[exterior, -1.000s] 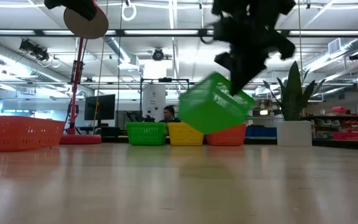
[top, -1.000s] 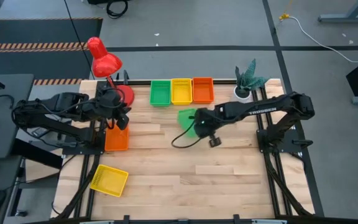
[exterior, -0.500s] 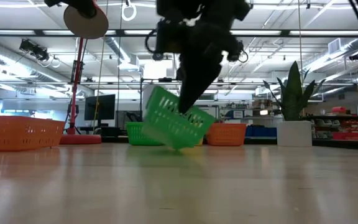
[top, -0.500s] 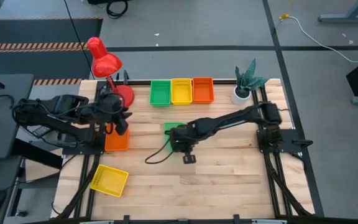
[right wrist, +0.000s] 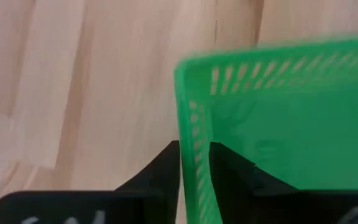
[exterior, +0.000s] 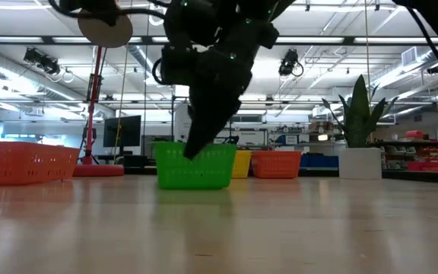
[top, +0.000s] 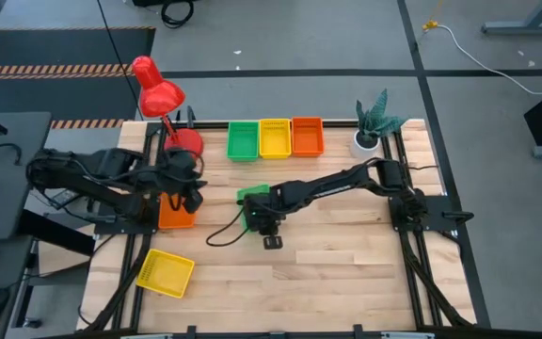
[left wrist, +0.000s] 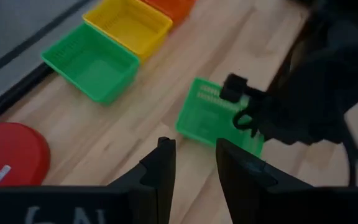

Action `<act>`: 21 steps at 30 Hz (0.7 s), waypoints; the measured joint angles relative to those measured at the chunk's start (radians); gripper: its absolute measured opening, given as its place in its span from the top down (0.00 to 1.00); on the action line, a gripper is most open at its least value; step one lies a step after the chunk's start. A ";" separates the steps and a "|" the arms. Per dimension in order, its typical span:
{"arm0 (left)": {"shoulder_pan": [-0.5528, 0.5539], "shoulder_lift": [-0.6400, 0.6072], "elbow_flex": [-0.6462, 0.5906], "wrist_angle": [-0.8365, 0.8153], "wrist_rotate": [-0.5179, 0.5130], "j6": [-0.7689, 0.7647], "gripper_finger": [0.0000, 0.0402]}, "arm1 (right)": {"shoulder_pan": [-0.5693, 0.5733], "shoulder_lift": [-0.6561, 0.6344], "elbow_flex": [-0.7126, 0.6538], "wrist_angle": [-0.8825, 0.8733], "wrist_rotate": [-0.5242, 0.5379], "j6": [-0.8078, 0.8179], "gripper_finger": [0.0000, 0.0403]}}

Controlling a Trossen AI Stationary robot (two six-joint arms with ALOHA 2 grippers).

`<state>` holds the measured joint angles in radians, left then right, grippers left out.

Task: Stack baskets by color
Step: Stack the right green bin on top of the left green bin

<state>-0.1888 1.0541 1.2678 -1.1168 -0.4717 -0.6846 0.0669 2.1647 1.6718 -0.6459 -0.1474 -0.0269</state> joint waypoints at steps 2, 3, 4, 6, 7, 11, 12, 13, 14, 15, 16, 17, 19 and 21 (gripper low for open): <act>-0.004 0.033 0.000 0.001 0.017 0.003 0.70 | -0.002 -0.016 0.000 0.000 -0.010 -0.003 0.74; -0.007 0.051 0.000 0.002 0.023 0.011 0.70 | -0.004 -0.029 0.000 -0.006 -0.025 -0.010 0.72; -0.009 0.069 0.000 0.002 0.027 0.015 0.70 | -0.007 -0.047 0.000 -0.006 -0.046 -0.023 0.71; -0.014 0.102 0.000 0.003 0.030 0.014 0.70 | -0.011 -0.096 0.000 -0.022 -0.068 -0.037 0.69; -0.015 0.117 0.000 0.006 0.030 0.011 0.70 | -0.012 -0.123 -0.001 -0.033 -0.065 -0.036 0.68; -0.015 0.177 0.000 0.024 0.032 0.022 0.70 | -0.011 -0.270 -0.080 -0.064 -0.005 -0.005 0.69; -0.015 0.191 0.000 0.036 0.032 0.040 0.70 | -0.010 -0.319 -0.119 -0.062 0.029 0.014 0.70; -0.015 0.205 0.000 0.054 0.032 0.056 0.70 | -0.004 -0.370 -0.167 -0.064 0.070 0.041 0.70; -0.015 0.219 0.000 0.082 0.032 0.076 0.70 | 0.002 -0.424 -0.218 -0.061 0.117 0.078 0.71; -0.015 0.232 0.000 0.113 0.039 0.106 0.70 | 0.009 -0.480 -0.273 -0.062 0.161 0.124 0.71; -0.015 0.248 0.000 0.152 0.054 0.143 0.70 | 0.019 -0.538 -0.329 -0.064 0.205 0.177 0.71; -0.010 0.264 0.000 0.201 0.082 0.179 0.70 | 0.031 -0.595 -0.385 -0.060 0.248 0.238 0.72; 0.003 0.302 0.000 0.310 0.146 0.241 0.70 | 0.057 -0.706 -0.484 -0.064 0.317 0.372 0.72; 0.022 0.350 0.000 0.414 0.206 0.282 0.70 | 0.086 -0.812 -0.569 -0.060 0.374 0.513 0.72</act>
<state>-0.1669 1.4045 1.2678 -0.7027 -0.2658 -0.4027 0.1525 1.3526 1.1023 -0.7056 0.2264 0.4863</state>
